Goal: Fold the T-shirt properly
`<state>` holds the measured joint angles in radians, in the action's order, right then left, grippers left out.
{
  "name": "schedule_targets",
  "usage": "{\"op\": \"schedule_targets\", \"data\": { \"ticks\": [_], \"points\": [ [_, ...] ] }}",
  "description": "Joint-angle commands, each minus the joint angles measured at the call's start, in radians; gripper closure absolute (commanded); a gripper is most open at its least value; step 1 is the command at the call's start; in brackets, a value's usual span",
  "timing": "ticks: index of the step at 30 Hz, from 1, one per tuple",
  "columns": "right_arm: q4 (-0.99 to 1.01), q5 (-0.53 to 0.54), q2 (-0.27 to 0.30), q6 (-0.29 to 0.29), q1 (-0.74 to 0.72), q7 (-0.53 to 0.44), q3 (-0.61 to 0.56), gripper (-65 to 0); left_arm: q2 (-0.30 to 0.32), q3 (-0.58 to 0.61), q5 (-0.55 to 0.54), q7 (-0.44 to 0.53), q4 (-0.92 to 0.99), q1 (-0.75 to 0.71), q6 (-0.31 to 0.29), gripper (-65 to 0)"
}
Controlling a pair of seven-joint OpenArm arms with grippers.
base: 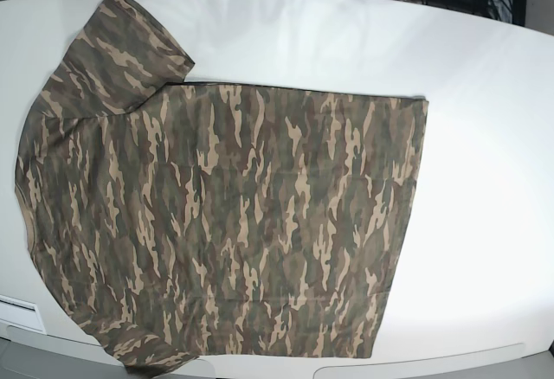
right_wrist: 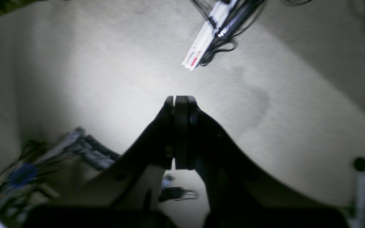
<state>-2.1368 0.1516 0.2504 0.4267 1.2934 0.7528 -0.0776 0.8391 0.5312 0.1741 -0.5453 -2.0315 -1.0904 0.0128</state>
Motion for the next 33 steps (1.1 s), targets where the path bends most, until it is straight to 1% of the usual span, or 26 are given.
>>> {"op": "schedule_targets", "data": {
  "ticks": [1, 3, 5, 9, 11, 12, 13, 14, 17, 20, 22, 25, 27, 30, 33],
  "points": [
    [-0.051, -0.018, 0.002, -0.014, 0.016, -0.007, 0.001, 0.0, 0.022, 0.003, 0.025, 0.0, -0.041, -0.024, 0.021, 0.0],
    [-0.124, -0.081, 0.002, -0.049, 0.016, -0.008, 0.001, 0.0, 0.046, 0.003, 0.092, -0.014, -0.089, -0.029, 0.053, 0.0],
    [-0.188, -0.119, 0.002, -0.062, 0.016, -0.011, 0.001, 0.0, 0.06, 0.003, 0.164, -0.029, -0.128, -0.028, 0.085, 0.0],
    [-0.219, -0.134, 0.002, -0.064, 0.016, -0.015, 0.001, 0.0, 0.061, 0.002, 0.314, -0.039, -0.185, -0.027, 0.14, 0.0],
    [-0.219, -0.143, 0.002, -0.08, 0.016, -0.015, 0.001, 0.0, 0.062, 0.002, 0.36, -0.04, -0.208, -0.026, 0.164, 0.0],
    [-0.219, -0.167, 0.002, -0.094, 0.016, -0.026, 0.001, 0.0, 0.061, 0.002, 0.382, -0.04, -0.218, -0.026, 0.174, 0.0],
    [-0.219, -0.201, 0.002, -0.1, 0.016, -0.038, 0.001, 0.0, 0.061, 0.002, 0.402, -0.04, -0.23, -0.026, 0.18, 0.0],
    [-0.219, -0.24, 0.002, -0.117, 0.016, -0.038, 0.002, 0.0, 0.063, -0.003, 0.421, -0.04, -0.239, -0.025, 0.188, 0.0],
    [-0.219, -0.327, 0.002, -0.166, 0.016, -0.045, 0.002, 0.0, 0.062, -0.046, 0.467, -0.03, -0.251, -0.019, 0.186, 0.0],
    [-0.219, -0.399, 0.002, -0.22, -0.011, -0.054, 0.002, 0.0, 0.061, -0.116, 0.46, -0.031, -0.251, 0.015, 0.164, 0.0],
    [-0.219, -0.435, 0.002, -0.249, -0.041, -0.066, 0.002, 0.0, 0.062, -0.177, 0.436, -0.022, -0.251, 0.048, 0.151, 0.0],
    [-0.219, -0.444, 0.002, -0.249, -0.098, -0.095, 0.002, 0.0, 0.062, -0.272, 0.363, 0.025, -0.251, 0.112, 0.117, 0.0],
    [-0.219, -0.446, 0.002, -0.248, -0.148, -0.098, 0.004, 0.0, 0.062, -0.327, 0.296, 0.058, -0.251, 0.164, 0.076, 0.0],
    [-0.219, -0.447, 0.002, -0.269, -0.233, -0.1, 0.032, 0.0, 0.062, -0.386, 0.203, 0.1, -0.244, 0.255, 0.001, 0.0],
    [-0.219, -0.436, 0.002, -0.266, -0.301, -0.121, 0.09, 0.0, 0.074, -0.412, 0.152, 0.152, -0.208, 0.352, -0.097, 0.0]
  ]
}}
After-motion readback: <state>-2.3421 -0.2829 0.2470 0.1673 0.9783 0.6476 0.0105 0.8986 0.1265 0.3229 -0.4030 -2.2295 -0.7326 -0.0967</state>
